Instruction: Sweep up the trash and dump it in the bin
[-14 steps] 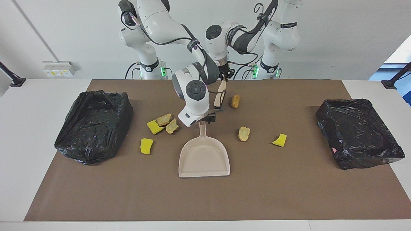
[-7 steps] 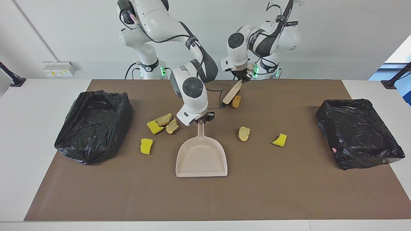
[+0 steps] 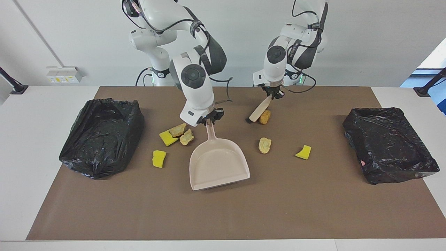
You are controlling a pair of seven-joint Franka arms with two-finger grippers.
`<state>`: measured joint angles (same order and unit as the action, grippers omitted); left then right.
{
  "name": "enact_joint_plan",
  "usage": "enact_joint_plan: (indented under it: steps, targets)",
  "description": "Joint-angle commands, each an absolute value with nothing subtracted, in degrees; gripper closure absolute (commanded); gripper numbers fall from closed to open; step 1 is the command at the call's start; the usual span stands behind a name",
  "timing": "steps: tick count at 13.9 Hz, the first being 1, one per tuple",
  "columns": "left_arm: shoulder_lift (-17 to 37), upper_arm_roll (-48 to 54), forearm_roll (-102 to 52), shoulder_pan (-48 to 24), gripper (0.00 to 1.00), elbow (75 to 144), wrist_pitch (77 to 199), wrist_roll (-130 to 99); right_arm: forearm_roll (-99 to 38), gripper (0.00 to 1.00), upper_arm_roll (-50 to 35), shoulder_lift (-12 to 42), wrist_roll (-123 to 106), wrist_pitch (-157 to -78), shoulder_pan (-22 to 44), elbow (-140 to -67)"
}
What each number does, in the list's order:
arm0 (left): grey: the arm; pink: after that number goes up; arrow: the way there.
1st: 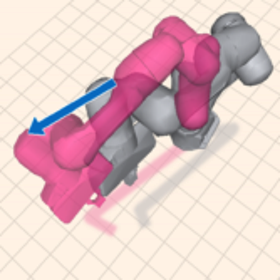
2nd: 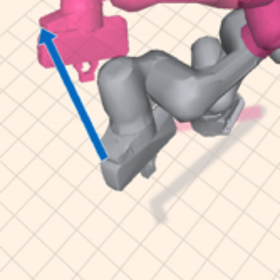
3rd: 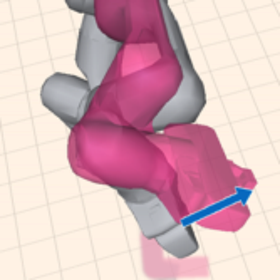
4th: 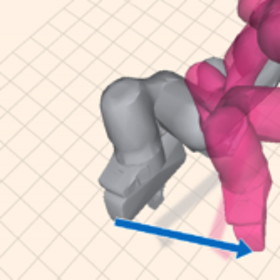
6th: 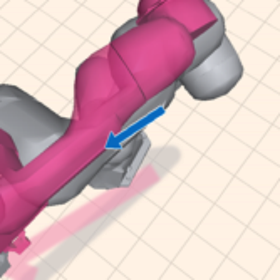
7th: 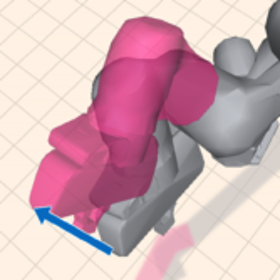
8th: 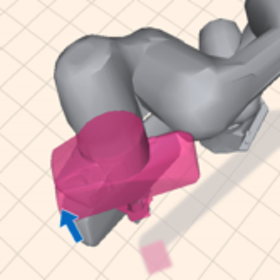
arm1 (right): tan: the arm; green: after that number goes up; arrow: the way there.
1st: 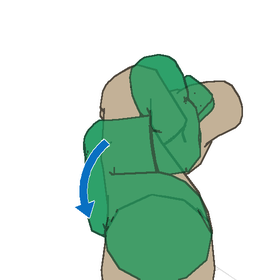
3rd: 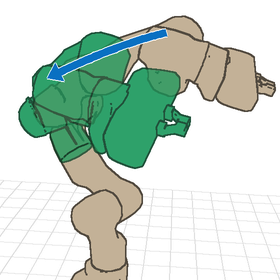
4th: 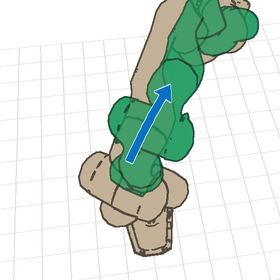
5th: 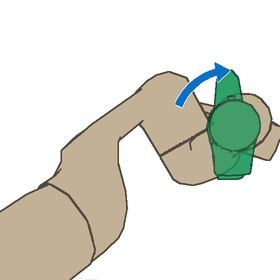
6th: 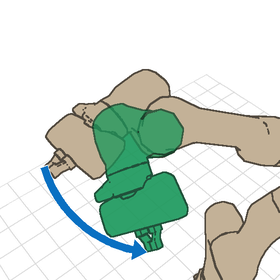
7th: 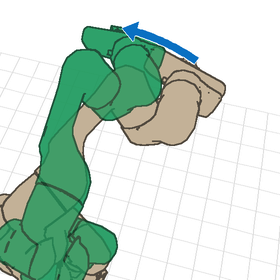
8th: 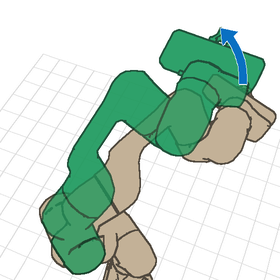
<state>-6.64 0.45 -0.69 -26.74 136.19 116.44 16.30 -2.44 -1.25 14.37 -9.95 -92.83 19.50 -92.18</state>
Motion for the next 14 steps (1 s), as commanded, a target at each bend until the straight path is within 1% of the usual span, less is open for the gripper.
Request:
enact_joint_plan:
  steps: [1,5,7,9,11,14]
  targets:
    - [-2.1,1.1,-1.3,-22.2,1.0,129.7,114.6,19.5,0.7,1.0,-1.8,12.2,-23.1,-96.1,18.9,-97.4]
    - [-4.0,1.1,-1.3,-20.7,1.0,122.7,104.0,19.4,3.0,1.0,-1.9,12.1,-35.5,-96.2,20.1,-98.9]
    - [-6.8,0.2,-1.3,-19.7,1.0,122.2,102.0,18.8,6.1,1.0,-1.9,11.9,-40.7,-96.5,21.2,-99.1]
    - [-7.7,0.1,-0.9,-16.9,1.0,122.3,100.2,15.6,8.7,1.0,-2.1,12.0,-43.3,-96.6,22.6,-100.1]
    - [-7.7,0.1,-0.4,-14.9,1.0,122.7,101.2,5.9,12.4,1.0,-2.2,12.2,-44.3,-98.3,24.6,-101.6]
    - [-7.0,0.1,1.1,-9.0,1.0,123.1,107.1,-1.1,12.7,1.0,-2.4,12.2,-47.0,-102.2,24.7,-103.9]
